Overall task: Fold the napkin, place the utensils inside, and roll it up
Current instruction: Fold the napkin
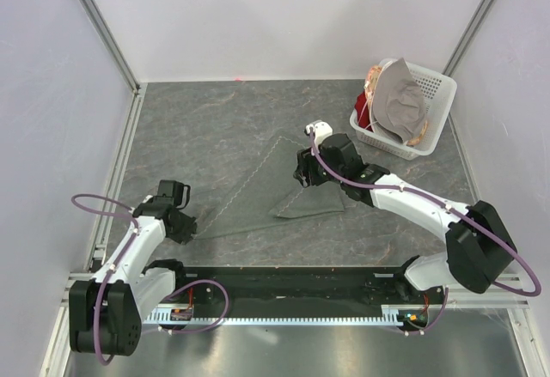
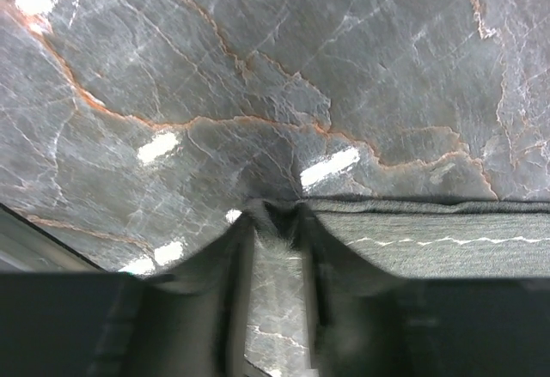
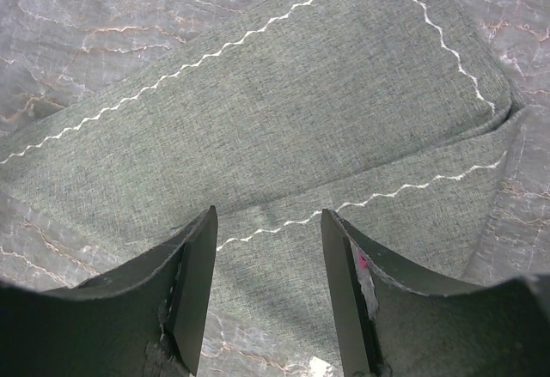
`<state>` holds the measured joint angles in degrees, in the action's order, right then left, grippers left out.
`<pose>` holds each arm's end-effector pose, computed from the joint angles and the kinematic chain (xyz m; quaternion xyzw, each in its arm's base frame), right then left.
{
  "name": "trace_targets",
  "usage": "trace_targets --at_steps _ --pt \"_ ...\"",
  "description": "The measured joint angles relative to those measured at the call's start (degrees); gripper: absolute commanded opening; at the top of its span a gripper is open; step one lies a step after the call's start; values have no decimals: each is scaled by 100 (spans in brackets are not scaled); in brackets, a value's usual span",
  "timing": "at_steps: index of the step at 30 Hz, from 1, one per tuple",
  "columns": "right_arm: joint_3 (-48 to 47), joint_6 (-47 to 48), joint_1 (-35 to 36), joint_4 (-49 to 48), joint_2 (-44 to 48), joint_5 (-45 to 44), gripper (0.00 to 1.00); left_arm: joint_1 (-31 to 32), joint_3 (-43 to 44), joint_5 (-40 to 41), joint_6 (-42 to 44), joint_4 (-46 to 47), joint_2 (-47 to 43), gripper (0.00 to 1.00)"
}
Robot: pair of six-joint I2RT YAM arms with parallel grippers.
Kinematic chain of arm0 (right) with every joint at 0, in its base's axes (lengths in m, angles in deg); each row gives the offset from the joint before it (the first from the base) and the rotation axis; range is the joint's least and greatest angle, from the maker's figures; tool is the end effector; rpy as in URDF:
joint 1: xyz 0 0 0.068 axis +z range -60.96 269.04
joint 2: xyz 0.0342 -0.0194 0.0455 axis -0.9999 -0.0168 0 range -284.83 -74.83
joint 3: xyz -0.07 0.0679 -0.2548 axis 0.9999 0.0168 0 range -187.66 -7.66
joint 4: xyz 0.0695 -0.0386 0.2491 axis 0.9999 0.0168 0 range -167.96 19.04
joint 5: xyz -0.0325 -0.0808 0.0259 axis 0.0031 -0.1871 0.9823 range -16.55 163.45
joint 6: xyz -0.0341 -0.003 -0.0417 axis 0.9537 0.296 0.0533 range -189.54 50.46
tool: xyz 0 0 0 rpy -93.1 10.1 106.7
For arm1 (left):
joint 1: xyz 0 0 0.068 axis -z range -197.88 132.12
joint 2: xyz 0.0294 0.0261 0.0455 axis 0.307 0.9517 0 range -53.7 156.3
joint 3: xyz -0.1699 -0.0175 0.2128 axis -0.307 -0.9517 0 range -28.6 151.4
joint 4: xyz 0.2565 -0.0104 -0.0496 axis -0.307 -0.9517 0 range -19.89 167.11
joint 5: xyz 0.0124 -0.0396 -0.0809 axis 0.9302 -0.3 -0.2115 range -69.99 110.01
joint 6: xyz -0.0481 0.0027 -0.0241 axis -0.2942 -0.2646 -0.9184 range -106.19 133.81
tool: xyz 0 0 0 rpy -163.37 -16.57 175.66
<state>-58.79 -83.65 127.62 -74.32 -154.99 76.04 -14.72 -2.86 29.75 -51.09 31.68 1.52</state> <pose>0.2416 0.1949 0.2480 -0.1965 0.8550 0.2307 0.4210 0.1407 -0.0017 0.1567 -0.5164 0.8421 -0.0035 0.1556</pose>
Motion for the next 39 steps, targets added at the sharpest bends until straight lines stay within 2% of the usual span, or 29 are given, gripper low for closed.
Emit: trace_targets --at_steps 3,4,6,7,18,21,25,28,34,39 --pt "13 -17 -20 0 15 0 60 24 22 44 2 57 81 18" --pt "13 -26 -22 -4 24 0 60 37 28 48 7 81 105 12" --pt "15 -31 -22 -4 55 -2 60 48 39 52 26 111 131 9" --pt "17 -31 -24 -7 76 -2 60 61 39 57 74 153 138 2" --pt "107 -55 -72 28 221 98 58 144 131 201 702 507 85 2" --pt "164 -87 -74 17 221 271 54 186 302 216 986 684 -136 2" --pt "376 -216 -66 -13 181 568 39 348 619 199 1281 1014 -415 2" --pt "485 -352 13 -68 31 750 33 505 787 186 1423 1217 -581 2" --pt "595 -629 264 -376 -407 907 26 848 1023 170 1672 1414 -697 2" --pt "555 -772 435 -601 -710 929 24 1169 1128 173 1849 1578 -695 2"
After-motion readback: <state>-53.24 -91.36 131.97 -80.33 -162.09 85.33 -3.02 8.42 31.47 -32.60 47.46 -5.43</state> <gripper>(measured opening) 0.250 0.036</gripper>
